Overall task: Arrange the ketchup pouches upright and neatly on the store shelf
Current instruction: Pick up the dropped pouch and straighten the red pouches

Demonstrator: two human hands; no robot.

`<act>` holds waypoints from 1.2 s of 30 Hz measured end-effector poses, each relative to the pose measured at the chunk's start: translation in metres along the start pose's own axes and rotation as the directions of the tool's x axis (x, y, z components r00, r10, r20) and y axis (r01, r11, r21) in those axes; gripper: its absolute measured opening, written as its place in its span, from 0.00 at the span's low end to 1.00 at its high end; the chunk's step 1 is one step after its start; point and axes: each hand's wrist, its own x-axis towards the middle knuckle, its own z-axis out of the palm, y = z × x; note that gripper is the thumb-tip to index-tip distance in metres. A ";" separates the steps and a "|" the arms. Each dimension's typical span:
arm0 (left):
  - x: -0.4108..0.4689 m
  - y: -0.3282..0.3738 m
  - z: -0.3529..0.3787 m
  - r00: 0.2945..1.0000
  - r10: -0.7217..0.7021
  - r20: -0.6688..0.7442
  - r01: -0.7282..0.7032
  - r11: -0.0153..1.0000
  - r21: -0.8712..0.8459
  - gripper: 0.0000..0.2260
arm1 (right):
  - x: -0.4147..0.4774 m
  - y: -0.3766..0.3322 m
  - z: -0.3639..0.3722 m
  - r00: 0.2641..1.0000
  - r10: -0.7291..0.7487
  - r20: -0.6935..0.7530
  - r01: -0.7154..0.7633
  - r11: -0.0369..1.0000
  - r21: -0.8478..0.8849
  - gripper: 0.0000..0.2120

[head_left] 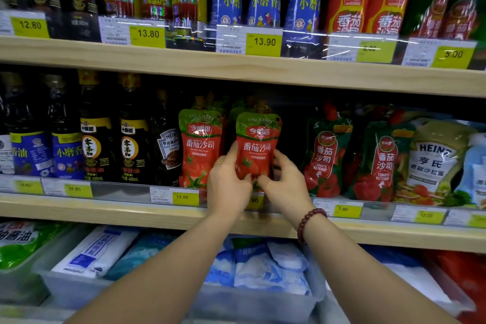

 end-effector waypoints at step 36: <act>0.009 0.057 0.110 0.882 -0.110 0.457 0.167 0.982 -0.086 0.36 | 0.008 0.068 -0.128 0.993 0.115 0.032 -0.116 0.993 0.022 0.37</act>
